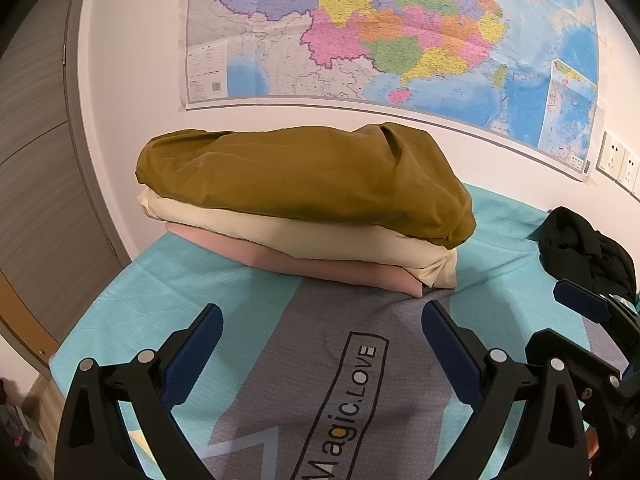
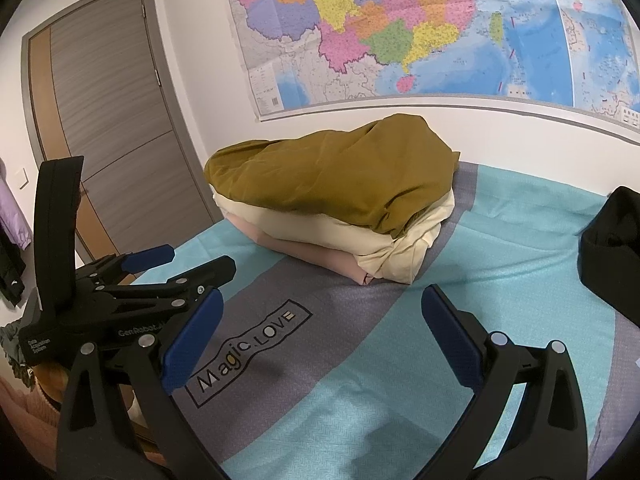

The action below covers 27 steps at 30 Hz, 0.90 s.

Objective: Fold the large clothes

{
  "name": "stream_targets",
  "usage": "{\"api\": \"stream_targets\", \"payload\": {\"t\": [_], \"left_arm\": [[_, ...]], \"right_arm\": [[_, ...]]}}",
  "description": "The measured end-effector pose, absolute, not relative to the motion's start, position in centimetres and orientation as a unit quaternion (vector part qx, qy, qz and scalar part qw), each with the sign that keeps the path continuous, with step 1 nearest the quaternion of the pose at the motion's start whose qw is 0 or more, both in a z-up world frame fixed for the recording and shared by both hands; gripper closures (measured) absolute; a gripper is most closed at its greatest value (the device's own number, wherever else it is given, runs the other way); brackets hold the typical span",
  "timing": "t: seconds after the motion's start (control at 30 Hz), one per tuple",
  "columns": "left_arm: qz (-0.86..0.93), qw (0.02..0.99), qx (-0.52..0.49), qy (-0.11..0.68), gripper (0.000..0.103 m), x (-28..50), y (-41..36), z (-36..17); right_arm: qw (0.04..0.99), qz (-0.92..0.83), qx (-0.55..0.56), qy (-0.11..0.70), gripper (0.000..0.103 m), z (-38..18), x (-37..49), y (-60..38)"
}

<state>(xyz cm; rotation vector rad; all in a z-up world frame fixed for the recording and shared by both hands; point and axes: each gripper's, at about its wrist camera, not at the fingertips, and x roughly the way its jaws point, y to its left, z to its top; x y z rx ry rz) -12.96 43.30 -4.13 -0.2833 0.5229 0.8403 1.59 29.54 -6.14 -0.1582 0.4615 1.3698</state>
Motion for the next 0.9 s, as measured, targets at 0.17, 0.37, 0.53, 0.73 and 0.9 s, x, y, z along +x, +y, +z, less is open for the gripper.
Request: {"api": "stream_targets", "payload": {"t": [0.17, 0.37, 0.53, 0.73, 0.9], "left_arm": [[0.401, 0.871, -0.135, 0.251, 0.007, -12.86, 43.34, -4.14], [0.399, 0.871, -0.134, 0.253, 0.007, -12.65, 43.39, -4.11], [0.398, 0.871, -0.135, 0.255, 0.007, -12.46, 43.45, -4.11], [0.399, 0.870, -0.135, 0.257, 0.007, -12.32, 43.47, -4.15], [0.400, 0.868, -0.136, 0.260, 0.007, -12.09, 43.64, -4.40]], "right_arm": [[0.747, 0.627, -0.072, 0.211, 0.005, -6.12, 1.62, 29.57], [0.748, 0.625, -0.071, 0.212, 0.005, -6.17, 1.59, 29.64], [0.747, 0.625, -0.072, 0.212, 0.005, -6.17, 1.63, 29.63], [0.747, 0.625, -0.072, 0.214, 0.005, -6.21, 1.76, 29.67], [0.746, 0.625, -0.072, 0.216, 0.005, -6.28, 1.88, 29.75]]}}
